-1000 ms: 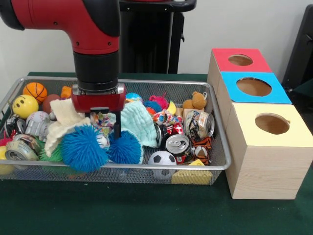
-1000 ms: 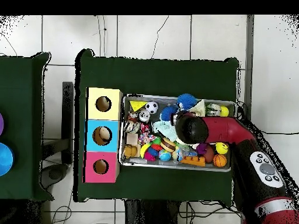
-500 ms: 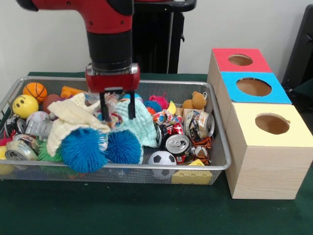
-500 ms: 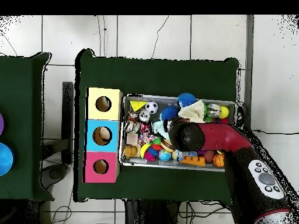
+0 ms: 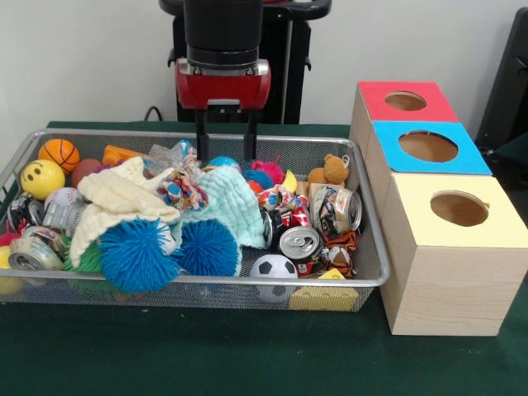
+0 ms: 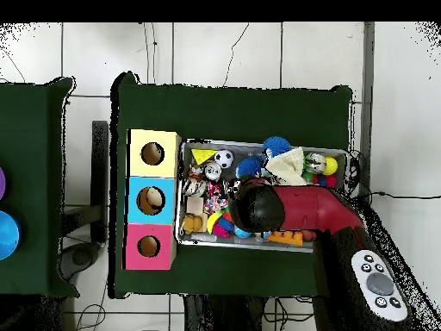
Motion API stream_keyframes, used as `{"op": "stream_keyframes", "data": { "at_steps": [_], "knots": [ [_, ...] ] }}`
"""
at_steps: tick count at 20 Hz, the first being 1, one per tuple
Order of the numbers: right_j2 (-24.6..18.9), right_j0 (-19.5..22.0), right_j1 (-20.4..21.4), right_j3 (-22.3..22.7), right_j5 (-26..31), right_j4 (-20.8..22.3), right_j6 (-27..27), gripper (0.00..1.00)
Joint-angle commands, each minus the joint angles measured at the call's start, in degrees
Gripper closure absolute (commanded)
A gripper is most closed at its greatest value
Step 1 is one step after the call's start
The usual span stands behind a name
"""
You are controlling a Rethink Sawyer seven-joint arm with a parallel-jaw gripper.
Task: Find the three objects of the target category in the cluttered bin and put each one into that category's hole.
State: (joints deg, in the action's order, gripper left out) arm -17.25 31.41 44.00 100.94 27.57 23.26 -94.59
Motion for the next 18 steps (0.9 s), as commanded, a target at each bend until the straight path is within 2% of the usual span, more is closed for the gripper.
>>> {"op": "stream_keyframes", "data": {
  "at_steps": [1, 8, 11, 12, 14, 18],
  "knots": [
    [4.37, -1.25, -2.39, -0.07, 0.99, -1.26, -10.08, 0.0],
    [6.37, -2.63, -4.42, -0.92, -2.53, -1.14, -10.57, 0.0],
    [10.48, -5.75, -0.14, -2.98, 1.5, 0.69, -10.66, 0.0],
    [11.58, -6.33, 2.05, -4.16, 4.57, 1.02, -9.45, 0.0],
    [12.43, -6.41, 3.87, -5.31, 7.53, 0.69, -7.45, 0.0],
    [13.04, -6.58, 4.84, -5.74, 10.28, -0.96, -5.74, 0.0]
  ]
}}
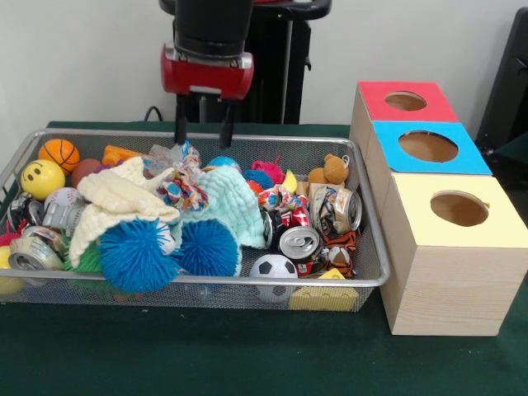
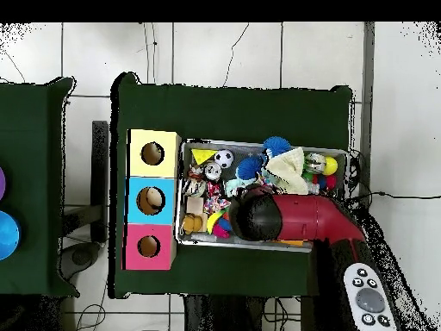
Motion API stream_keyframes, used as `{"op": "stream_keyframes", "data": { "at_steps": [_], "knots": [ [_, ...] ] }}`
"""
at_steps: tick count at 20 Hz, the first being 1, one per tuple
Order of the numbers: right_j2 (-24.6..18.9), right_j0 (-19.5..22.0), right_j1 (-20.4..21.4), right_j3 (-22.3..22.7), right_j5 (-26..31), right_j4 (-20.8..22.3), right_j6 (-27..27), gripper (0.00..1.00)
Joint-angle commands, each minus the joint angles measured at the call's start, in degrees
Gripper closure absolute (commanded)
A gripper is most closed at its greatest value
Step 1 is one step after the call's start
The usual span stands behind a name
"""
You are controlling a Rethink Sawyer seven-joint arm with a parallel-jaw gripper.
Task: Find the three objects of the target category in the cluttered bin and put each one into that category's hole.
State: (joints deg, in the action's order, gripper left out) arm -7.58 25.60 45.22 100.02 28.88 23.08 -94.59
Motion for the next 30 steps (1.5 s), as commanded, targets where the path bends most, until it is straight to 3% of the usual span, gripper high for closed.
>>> {"op": "stream_keyframes", "data": {
  "at_steps": [1, 11, 16, 22, 30],
  "knots": [
    [3.3, -0.75, 3.53, -4.63, 8.93, -1.17, -5.81, 0.0],
    [3.41, -1.46, 2.49, -5.19, 9.19, -2.87, -6.67, 0.0],
    [-0.41, 1.37, -3.93, -5.21, 1.21, -5.79, -7.28, 0.0],
    [-5.6, 4.57, -9.92, -5.96, -3.37, -8.48, -3.65, 0.0],
    [-7.1, 5.07, -11.68, -5.15, -6.37, -8.86, -4.12, 0.0]
  ]
}}
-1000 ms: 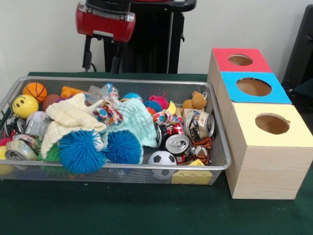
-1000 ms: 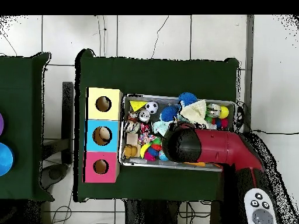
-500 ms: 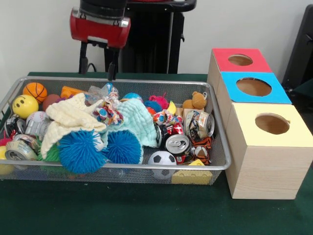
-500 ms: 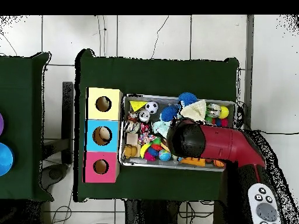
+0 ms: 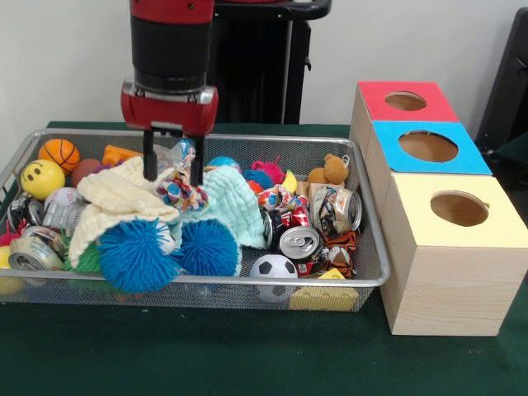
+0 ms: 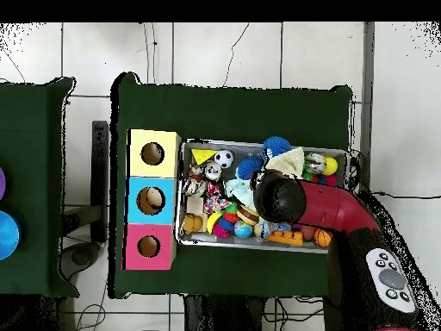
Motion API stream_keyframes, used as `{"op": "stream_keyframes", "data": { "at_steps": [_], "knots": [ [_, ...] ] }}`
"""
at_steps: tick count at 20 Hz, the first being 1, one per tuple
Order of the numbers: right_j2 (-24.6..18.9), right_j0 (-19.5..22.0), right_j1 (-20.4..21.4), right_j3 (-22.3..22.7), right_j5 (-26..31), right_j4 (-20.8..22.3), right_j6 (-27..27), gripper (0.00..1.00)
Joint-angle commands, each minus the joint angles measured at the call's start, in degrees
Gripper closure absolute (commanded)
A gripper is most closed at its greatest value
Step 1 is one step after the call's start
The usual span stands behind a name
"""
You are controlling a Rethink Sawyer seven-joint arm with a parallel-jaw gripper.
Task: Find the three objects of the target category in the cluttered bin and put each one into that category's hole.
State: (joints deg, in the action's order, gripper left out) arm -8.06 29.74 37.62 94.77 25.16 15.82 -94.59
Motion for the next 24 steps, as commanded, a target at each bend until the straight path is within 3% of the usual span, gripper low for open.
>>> {"op": "stream_keyframes", "data": {
  "at_steps": [1, 7, 20, 24],
  "knots": [
    [-7.13, 1.29, -4.25, 0.16, -2.38, -1.78, -3.64, 0.0],
    [-9.97, 2.81, -3.37, 2.44, -0.01, -3.28, -2.54, 0.0],
    [-7.19, 0.33, -2.07, 0.86, 2.72, -0.73, -1.83, 0.0],
    [-6.9, 0.03, -1.82, -1.37, 6.81, 0.86, 2.07, 0.0]
  ]
}}
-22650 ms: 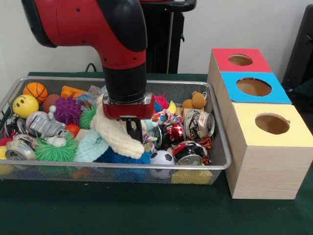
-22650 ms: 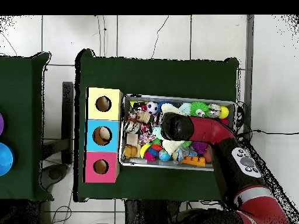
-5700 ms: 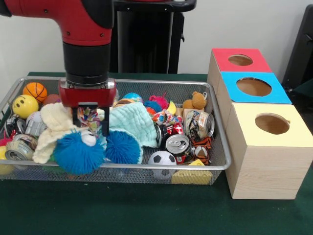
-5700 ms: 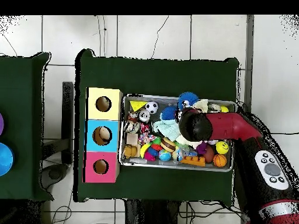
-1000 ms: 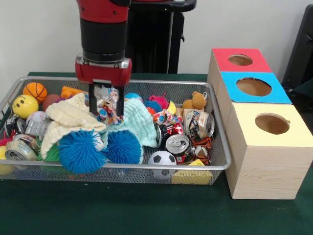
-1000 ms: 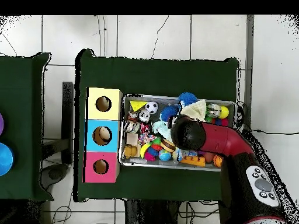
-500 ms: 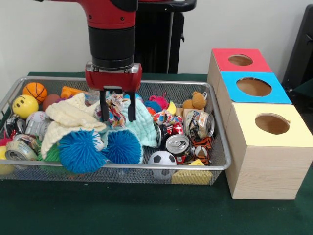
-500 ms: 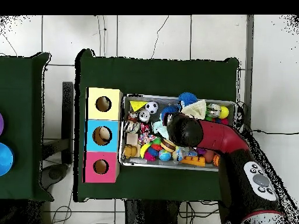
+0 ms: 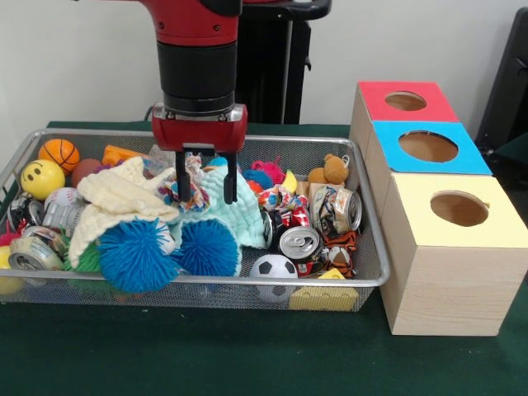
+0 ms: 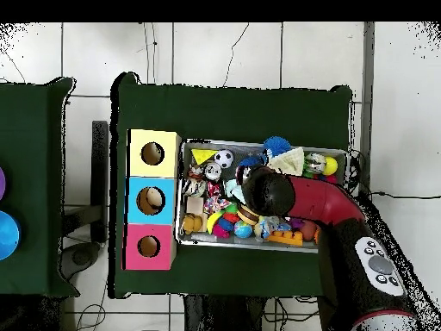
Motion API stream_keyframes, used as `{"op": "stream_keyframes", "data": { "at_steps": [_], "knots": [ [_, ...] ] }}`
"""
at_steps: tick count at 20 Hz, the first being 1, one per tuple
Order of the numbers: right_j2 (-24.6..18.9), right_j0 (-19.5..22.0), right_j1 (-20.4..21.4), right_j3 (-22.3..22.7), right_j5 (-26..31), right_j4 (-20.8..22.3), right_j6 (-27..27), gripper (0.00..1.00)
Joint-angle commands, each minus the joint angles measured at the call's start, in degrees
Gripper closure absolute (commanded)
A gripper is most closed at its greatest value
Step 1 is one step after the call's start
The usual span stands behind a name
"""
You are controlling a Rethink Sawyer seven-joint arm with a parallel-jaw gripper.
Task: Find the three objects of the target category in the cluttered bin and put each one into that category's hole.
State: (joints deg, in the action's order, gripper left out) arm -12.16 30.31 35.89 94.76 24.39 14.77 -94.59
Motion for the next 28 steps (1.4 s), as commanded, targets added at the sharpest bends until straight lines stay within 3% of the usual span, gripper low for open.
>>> {"op": "stream_keyframes", "data": {
  "at_steps": [1, 8, 19, 28],
  "knots": [
    [-2.56, -0.38, 0.53, -1.36, 8.36, 2.23, 2.78, 0.0],
    [-0.89, 0.87, 5.33, 0.83, 11.75, 4.21, 5.76, 0.0],
    [0.43, 0.88, 7.36, 0.83, 12.94, 6.32, 4.04, 0.0],
    [0.47, -0.21, 0.97, 1.26, 3.74, 7.45, -2.39, 0.0]
  ]
}}
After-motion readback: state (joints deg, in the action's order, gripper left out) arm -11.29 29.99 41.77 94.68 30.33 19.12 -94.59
